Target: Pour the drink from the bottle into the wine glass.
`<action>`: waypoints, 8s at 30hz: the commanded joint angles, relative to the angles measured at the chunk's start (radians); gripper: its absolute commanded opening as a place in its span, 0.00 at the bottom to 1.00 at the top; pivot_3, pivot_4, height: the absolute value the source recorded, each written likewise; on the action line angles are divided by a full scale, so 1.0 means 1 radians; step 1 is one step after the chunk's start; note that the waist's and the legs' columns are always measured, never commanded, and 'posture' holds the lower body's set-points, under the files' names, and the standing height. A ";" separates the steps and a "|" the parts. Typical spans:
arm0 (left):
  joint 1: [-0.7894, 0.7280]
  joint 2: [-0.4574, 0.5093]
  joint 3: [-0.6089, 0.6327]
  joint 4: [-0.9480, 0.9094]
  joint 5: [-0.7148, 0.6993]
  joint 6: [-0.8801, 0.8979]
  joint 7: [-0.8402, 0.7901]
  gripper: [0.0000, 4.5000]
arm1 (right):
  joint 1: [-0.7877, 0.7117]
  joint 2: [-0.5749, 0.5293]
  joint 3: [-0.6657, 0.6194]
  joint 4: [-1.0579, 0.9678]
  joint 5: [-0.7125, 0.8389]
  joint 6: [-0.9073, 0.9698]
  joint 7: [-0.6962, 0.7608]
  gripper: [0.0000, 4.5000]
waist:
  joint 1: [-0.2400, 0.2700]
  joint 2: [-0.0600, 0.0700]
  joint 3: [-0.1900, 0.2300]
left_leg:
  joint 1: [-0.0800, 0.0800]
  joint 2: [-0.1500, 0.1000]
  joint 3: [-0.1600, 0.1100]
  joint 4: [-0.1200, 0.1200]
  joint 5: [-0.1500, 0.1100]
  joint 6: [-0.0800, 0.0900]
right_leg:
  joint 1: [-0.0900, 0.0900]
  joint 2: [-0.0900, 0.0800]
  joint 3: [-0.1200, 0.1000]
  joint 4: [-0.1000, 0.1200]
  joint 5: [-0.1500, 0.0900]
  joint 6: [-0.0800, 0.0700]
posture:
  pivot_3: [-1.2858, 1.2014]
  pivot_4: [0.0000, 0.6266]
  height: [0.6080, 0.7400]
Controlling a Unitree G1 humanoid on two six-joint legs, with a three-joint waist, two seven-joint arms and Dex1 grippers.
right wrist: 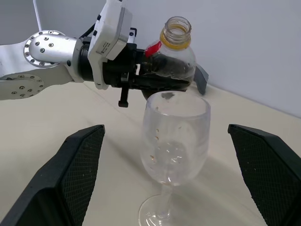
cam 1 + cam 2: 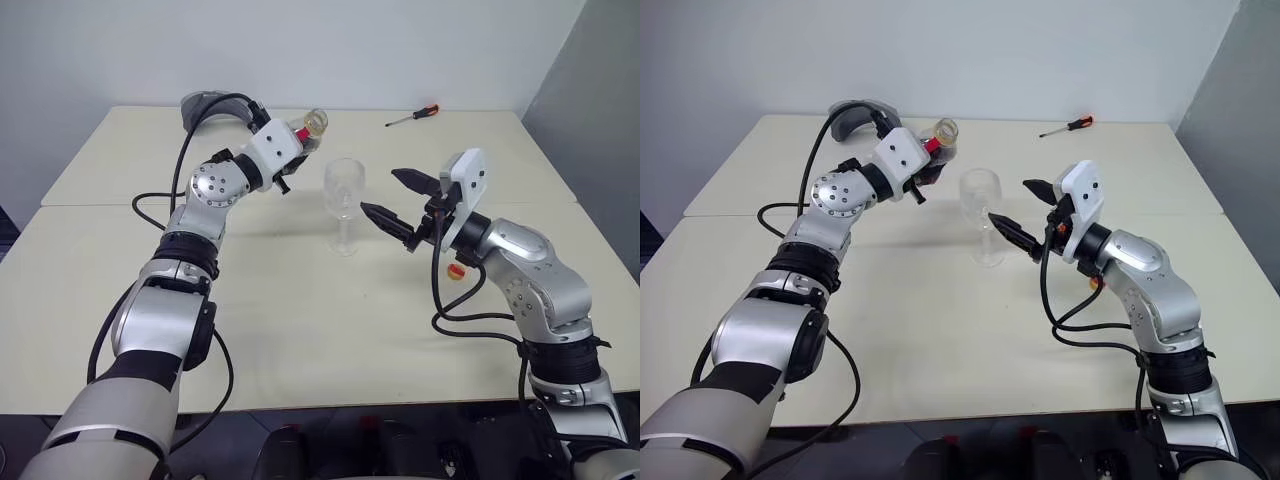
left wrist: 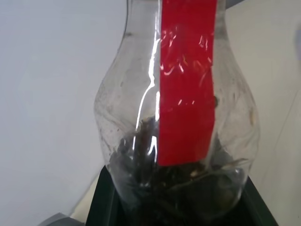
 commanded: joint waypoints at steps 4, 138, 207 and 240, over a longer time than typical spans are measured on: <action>-0.055 0.027 -0.026 -0.001 0.058 -0.089 0.034 0.23 | -0.024 0.006 -0.015 -0.006 -0.012 -0.036 0.000 1.00 | 0.000 0.000 0.000 | 0.000 0.000 0.000 0.000 0.000 0.000 | 0.000 0.000 0.000 0.000 0.000 0.000 | 0.52 0.24 1.00; -0.328 0.173 -0.345 0.182 0.526 -0.302 0.423 0.23 | -0.016 0.039 -0.016 0.082 -0.083 -0.141 -0.003 1.00 | -0.001 0.000 0.000 | 0.001 -0.001 0.006 0.003 0.000 0.000 | -0.004 0.000 0.004 0.012 -0.001 0.002 | 0.52 0.24 1.00; -0.352 0.184 -0.379 0.186 0.558 -0.312 0.460 0.23 | -0.006 0.043 -0.014 0.075 -0.088 -0.149 0.004 1.00 | -0.001 0.000 0.000 | 0.000 0.000 0.023 0.003 0.000 0.000 | -0.015 0.000 0.010 0.015 -0.001 0.002 | 0.52 0.24 1.00; -0.269 0.137 -0.271 0.190 0.392 -0.267 0.298 0.23 | -0.001 0.039 -0.018 0.070 -0.086 -0.141 0.000 1.00 | -0.002 0.000 0.000 | 0.000 0.000 0.027 0.003 0.000 0.000 | -0.016 0.000 0.012 0.015 -0.001 0.002 | 0.52 0.24 1.00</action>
